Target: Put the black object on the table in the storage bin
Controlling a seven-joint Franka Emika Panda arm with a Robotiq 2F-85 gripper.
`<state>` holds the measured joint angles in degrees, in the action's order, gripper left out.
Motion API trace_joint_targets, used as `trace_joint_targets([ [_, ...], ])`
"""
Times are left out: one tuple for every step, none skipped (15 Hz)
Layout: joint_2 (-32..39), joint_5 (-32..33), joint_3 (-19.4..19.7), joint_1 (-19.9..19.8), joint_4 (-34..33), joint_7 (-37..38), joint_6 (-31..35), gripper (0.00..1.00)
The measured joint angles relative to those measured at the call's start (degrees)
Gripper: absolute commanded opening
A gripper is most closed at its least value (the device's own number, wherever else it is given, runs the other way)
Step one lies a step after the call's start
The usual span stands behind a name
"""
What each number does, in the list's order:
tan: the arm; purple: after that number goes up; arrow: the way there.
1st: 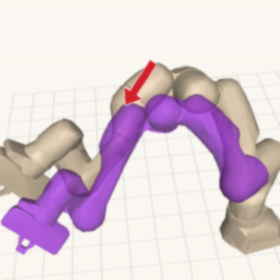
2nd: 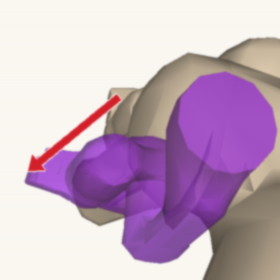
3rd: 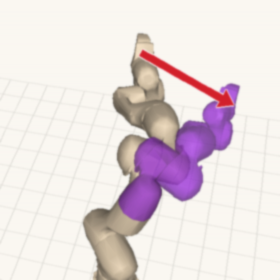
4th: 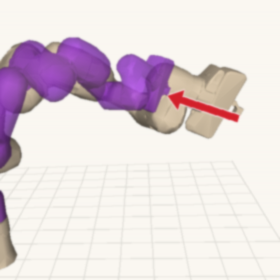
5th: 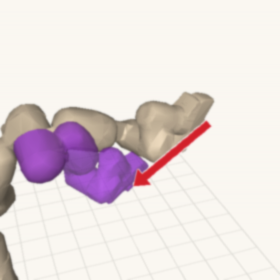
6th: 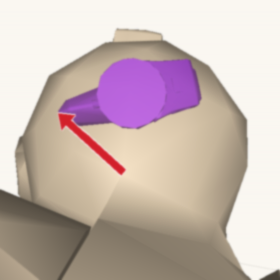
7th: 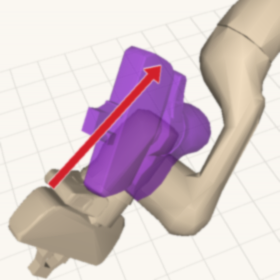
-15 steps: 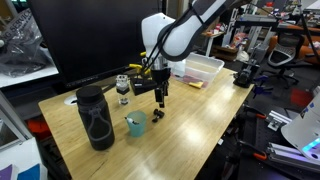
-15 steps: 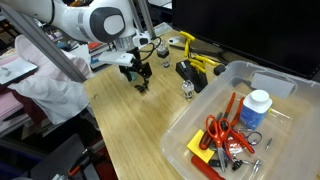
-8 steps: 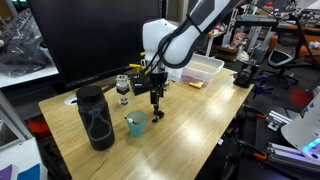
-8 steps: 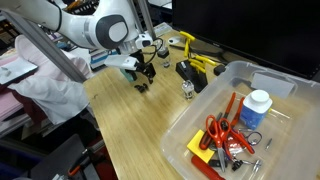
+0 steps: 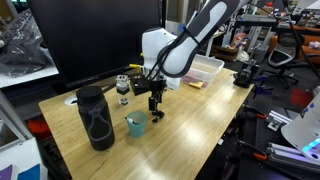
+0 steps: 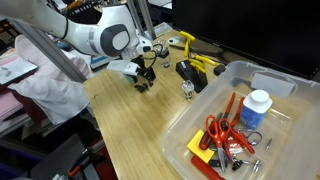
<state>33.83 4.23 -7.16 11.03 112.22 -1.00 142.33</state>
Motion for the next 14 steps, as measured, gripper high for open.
trace_joint_targets([
  [0.3, 0.0, 0.0, 0.2, -0.2, 0.1, 0.1, 1.0],
  [0.6, 0.0, 0.0, 0.4, -0.3, 0.2, 0.1, 1.0],
  [0.9, 0.0, 0.0, 0.6, -0.5, 0.3, 0.1, 1.0],
  [1.2, 0.0, 0.0, 0.7, -0.7, 0.5, 0.1, 1.0],
  [1.5, 0.0, 0.0, 0.8, -0.8, 0.7, 0.1, 1.0],
  [1.6, 0.0, 0.0, 0.9, -0.9, 0.7, 0.1, 1.0],
  [1.8, 0.0, 0.0, 0.9, -0.9, 0.7, 0.1, 1.0],
  [1.9, 0.0, 0.0, 0.9, -0.9, 0.7, 0.1, 1.0],
  [2.1, 0.0, 0.0, 0.9, -0.9, 0.7, 0.1, 1.0],
  [2.4, -0.1, 0.1, 0.9, -0.9, 0.7, 0.1, 1.0],
  [2.8, -0.1, 0.1, 0.8, -1.0, 0.7, 0.1, 1.0],
  [3.0, -0.2, 0.1, 0.8, -1.0, 0.7, 0.1, 1.0],
  [3.1, -0.3, 0.1, 0.8, -1.1, 0.7, 0.2, 1.0],
  [3.1, -0.4, 0.1, 0.7, -1.2, 0.7, 0.2, 1.0],
])
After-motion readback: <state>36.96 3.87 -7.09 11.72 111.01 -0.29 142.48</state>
